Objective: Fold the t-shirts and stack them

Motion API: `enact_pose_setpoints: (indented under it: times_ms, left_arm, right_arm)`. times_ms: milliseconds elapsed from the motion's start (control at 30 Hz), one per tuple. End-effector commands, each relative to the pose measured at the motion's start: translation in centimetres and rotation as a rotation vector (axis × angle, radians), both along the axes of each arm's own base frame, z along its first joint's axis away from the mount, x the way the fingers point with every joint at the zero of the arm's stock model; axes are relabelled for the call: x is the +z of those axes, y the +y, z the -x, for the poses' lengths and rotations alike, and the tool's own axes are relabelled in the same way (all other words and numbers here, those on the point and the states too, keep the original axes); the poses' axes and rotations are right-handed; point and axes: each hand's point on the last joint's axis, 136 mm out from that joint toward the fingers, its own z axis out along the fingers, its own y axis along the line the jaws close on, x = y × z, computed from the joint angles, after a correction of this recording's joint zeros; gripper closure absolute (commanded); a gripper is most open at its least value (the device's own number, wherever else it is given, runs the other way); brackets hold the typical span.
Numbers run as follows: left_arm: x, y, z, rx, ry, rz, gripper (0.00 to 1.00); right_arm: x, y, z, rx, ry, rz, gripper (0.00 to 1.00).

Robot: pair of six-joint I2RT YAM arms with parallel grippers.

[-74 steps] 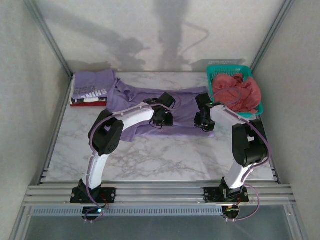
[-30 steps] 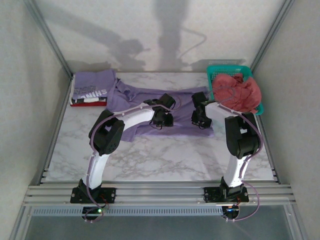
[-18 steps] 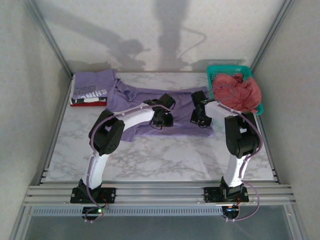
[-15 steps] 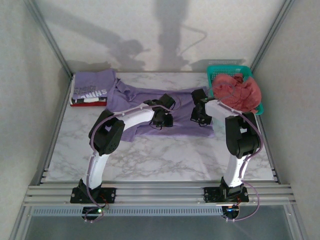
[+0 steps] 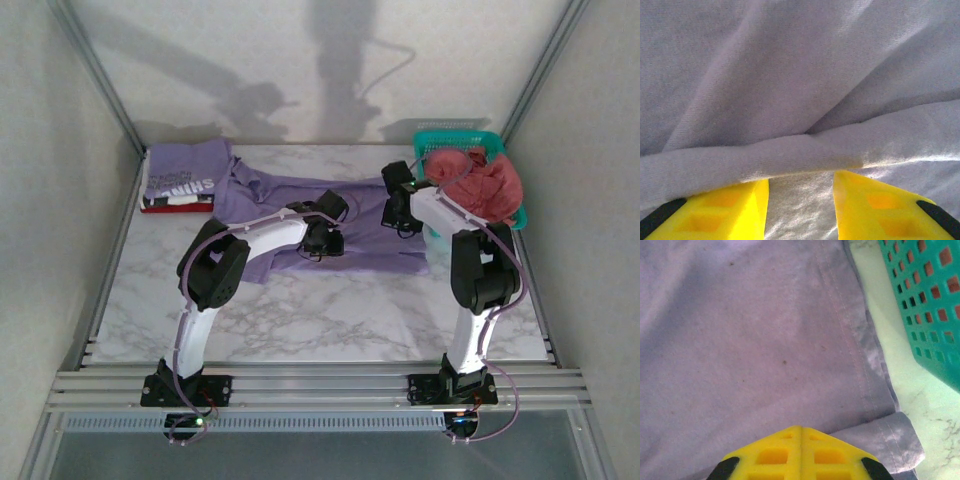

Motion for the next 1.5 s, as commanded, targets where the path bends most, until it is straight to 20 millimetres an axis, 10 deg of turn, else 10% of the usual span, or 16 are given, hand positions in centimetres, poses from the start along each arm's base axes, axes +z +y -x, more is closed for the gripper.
enact_pose_setpoints:
  times_ms: [0, 733, 1000, 1467]
  left_arm:
    - [1.3, 0.6, -0.9, 0.021, -0.044, -0.002, 0.62]
    - [3.7, 0.3, -9.0, 0.101, -0.151, 0.063, 0.62]
    - [6.1, 0.0, -6.5, 0.072, -0.144, 0.094, 0.61]
    - [2.5, -0.3, -0.8, 0.061, -0.067, 0.104, 0.63]
  right_arm:
    - [-0.1, -0.4, 0.2, 0.007, 0.033, 0.035, 1.0]
    - [-0.4, 1.4, 5.7, 0.024, 0.033, -0.098, 0.75]
    - [-1.9, 2.4, 7.0, 0.033, 0.072, -0.118, 0.79]
    - [-4.9, 4.0, 8.1, 0.044, 0.123, -0.139, 0.91]
